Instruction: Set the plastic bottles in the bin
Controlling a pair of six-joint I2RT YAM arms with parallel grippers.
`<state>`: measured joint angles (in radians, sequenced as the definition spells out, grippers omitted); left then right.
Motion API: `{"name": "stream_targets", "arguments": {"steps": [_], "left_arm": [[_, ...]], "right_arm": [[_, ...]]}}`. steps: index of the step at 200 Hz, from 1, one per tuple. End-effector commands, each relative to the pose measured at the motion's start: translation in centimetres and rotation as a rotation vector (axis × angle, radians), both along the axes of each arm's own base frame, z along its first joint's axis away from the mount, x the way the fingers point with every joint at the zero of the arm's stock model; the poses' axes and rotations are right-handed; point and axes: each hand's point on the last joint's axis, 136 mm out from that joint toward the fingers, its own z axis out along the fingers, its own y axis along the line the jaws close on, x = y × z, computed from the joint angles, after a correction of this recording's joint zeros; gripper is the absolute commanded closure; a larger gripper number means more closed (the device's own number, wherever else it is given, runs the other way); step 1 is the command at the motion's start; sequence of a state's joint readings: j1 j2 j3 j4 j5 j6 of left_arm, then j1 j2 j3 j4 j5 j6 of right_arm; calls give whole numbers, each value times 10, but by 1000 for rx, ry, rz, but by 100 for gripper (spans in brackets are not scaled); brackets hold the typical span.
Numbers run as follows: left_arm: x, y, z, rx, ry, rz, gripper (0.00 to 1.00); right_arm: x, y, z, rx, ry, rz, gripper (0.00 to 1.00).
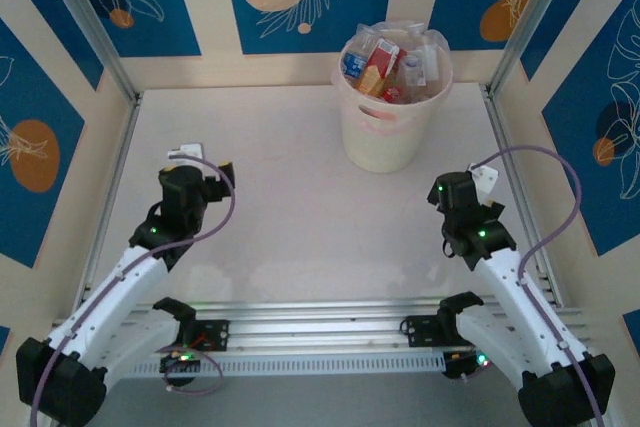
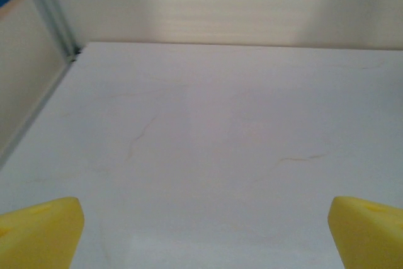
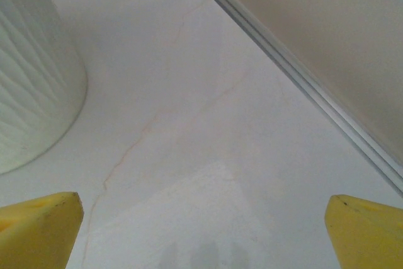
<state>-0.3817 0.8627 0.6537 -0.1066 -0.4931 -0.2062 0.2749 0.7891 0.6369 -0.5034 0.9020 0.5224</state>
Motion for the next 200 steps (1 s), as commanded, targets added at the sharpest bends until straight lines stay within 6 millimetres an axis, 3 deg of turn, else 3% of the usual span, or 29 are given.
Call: {"name": "stream_targets", "arguments": {"steps": [1, 57, 92, 156, 200], "left_arm": [[3, 25, 10, 46, -111, 78, 1], [7, 51, -16, 93, -185, 84, 0], [13, 58, -43, 92, -173, 62, 0], [38, 48, -93, 106, -79, -13, 1], [53, 40, -111, 94, -61, -50, 1]], "right_arm": [[27, 7, 15, -49, -167, 70, 1], [45, 29, 0, -82, -321, 274, 1], [51, 28, -12, -65, -327, 314, 1], [65, 34, -30, -18, -324, 360, 1], [78, 40, -39, -23, -299, 394, 1]]}}
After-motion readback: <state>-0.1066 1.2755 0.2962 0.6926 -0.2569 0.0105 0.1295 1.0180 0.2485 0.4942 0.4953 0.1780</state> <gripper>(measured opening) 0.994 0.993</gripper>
